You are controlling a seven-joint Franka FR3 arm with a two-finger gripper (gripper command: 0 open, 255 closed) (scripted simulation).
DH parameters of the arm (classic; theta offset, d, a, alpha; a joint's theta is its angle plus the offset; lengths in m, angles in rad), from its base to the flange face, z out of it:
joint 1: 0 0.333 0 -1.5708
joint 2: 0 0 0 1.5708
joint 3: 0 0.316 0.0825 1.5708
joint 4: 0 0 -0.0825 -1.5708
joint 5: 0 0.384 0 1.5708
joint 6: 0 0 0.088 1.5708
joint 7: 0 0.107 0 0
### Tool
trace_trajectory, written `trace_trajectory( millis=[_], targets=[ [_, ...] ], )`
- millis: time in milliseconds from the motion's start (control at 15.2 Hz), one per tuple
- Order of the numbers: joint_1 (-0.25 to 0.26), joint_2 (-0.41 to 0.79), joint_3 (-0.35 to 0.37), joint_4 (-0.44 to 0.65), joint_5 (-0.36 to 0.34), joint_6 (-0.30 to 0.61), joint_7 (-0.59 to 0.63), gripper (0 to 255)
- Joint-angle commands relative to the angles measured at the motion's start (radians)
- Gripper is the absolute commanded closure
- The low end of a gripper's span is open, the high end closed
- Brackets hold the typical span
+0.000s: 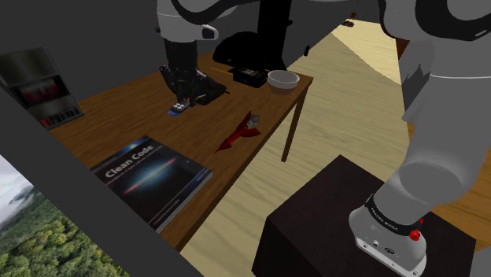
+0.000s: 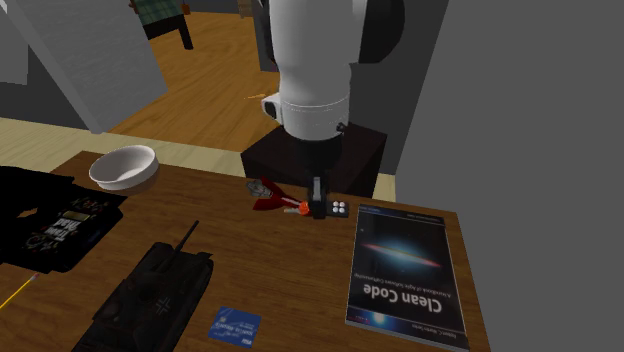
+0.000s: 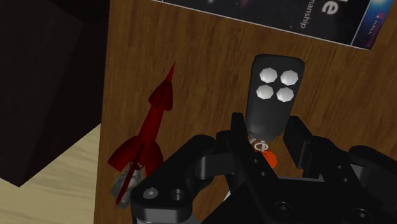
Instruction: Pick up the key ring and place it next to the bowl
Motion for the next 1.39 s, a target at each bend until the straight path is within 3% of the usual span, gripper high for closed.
trace_trajectory(
  millis=[0,660,1320],
  targets=[
    [-0.044,-0.031,-0.004,-0.035,0.022,0.009,-0.046,255],
    [-0.244,-0.156,-0.058,-0.168,0.114,0.041,-0.302,255],
    [-0.388,-0.172,-0.14,-0.172,0.138,0.031,-0.533,255]
  ],
)
